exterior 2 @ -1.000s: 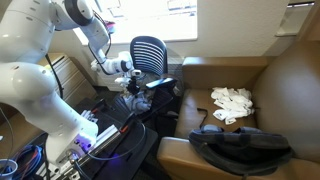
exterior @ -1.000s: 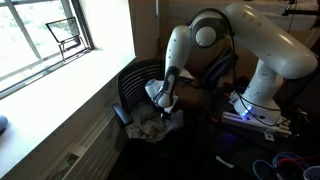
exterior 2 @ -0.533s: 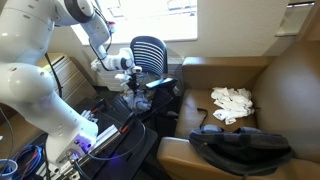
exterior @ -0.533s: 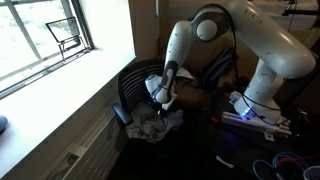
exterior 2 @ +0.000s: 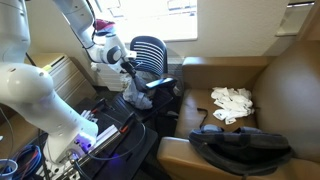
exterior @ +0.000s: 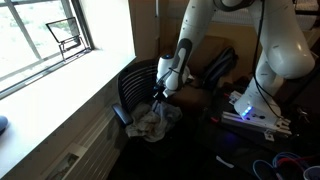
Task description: Get the blue shirt from the seat and place it on the backrest of the chair
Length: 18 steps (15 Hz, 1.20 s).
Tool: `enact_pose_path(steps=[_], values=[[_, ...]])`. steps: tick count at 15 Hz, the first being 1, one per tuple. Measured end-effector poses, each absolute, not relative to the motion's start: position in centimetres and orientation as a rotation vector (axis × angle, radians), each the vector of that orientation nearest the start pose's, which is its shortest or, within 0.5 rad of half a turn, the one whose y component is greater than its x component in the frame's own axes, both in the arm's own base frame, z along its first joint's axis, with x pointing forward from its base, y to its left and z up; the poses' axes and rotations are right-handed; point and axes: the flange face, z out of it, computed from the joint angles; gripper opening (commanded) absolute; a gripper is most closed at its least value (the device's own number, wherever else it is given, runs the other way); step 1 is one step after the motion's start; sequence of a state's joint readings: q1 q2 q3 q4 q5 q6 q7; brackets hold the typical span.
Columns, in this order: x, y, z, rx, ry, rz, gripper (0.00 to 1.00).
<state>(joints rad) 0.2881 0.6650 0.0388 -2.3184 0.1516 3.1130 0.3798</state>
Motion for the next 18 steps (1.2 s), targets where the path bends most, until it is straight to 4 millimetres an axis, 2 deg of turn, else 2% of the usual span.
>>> enact_pose_path(steps=[3, 6, 8, 10, 12, 16, 18], values=[[45.7, 14.3, 10.4, -3.014, 0.382, -0.188, 0.04], [45.9, 14.5, 10.1, -3.014, 0.379, -0.189, 0.01], [46.4, 13.9, 11.1, -2.985, 0.432, -0.287, 0.01], [46.8, 12.4, 14.1, -2.932, 0.523, -0.431, 0.01], [46.5, 11.0, 18.0, -2.864, 0.611, -0.568, 0.01], [44.5, 9.4, 25.8, -2.690, 0.757, -0.797, 0.04], [43.3, 9.0, 28.4, -2.639, 0.777, -0.852, 0.01]])
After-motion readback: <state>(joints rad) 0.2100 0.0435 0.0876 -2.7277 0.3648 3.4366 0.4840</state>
